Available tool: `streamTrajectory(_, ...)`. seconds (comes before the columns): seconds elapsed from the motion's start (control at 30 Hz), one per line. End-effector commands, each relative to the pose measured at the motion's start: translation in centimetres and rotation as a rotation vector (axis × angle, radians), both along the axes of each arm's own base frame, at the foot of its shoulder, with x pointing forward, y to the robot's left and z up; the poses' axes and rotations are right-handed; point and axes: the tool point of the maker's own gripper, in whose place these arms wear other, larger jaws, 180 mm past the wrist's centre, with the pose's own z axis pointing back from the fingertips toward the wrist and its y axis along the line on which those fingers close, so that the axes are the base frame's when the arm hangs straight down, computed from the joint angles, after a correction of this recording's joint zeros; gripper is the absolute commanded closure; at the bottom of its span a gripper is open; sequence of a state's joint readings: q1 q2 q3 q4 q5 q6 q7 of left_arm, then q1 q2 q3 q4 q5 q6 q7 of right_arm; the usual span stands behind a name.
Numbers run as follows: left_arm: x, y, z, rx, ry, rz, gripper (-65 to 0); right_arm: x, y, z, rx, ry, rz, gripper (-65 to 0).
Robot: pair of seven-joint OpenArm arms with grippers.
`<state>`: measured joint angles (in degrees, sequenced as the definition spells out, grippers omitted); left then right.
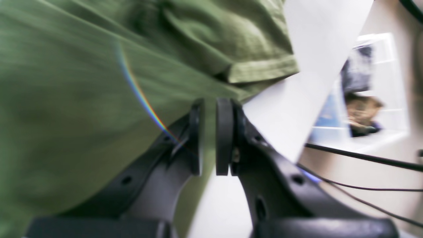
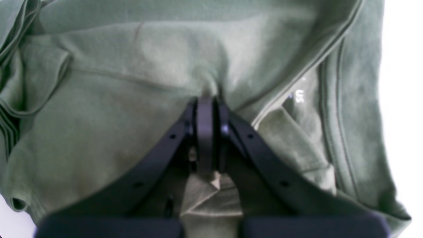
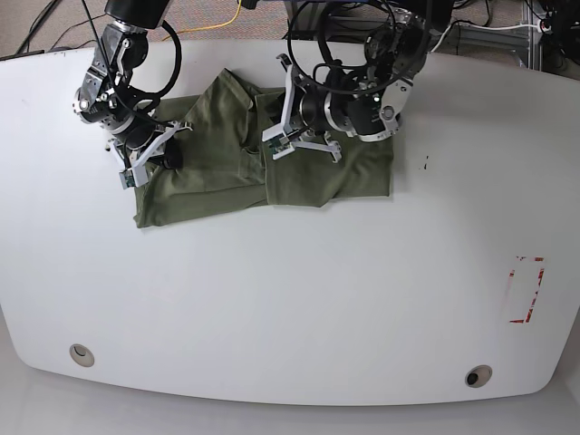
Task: Layout the t-shirt on the table in an organized manner, then fold the t-shirt properly
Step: 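Push the folded layer's edge with the left gripper toward the right gripper, then pull the collar end outward with the right gripper to flatten the shirt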
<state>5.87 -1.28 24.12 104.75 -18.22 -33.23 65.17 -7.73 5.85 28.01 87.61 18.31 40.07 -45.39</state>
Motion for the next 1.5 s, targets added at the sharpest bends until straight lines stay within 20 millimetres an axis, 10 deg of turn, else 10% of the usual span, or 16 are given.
streamTrajectory(0.0,1.9,1.3,1.6,-0.020,-0.063,0.053,-5.1,-0.9,-0.3,-0.8,-0.037,0.059,0.018,-0.6)
streamTrajectory(0.37,7.3,11.7,1.4,0.012,-0.108,0.387,-5.6,-0.9,-0.3,-0.8,-0.037,0.059,0.018,-0.6)
streamTrajectory(0.73,6.5,13.6,-1.2,0.077,-0.045,0.385,-5.6,-0.9,-0.3,-0.8,-0.035,0.059,0.017,-0.6)
streamTrajectory(1.03,4.0,15.8,-7.0,0.148,0.143,0.409,-5.6,-0.2,-0.5,0.5,-0.054,0.021,0.021,-2.4)
streamTrajectory(1.47,4.3,17.9,-7.3,0.172,0.123,0.421,-5.6,0.3,-5.0,9.3,-0.023,-0.117,-0.112,-60.6)
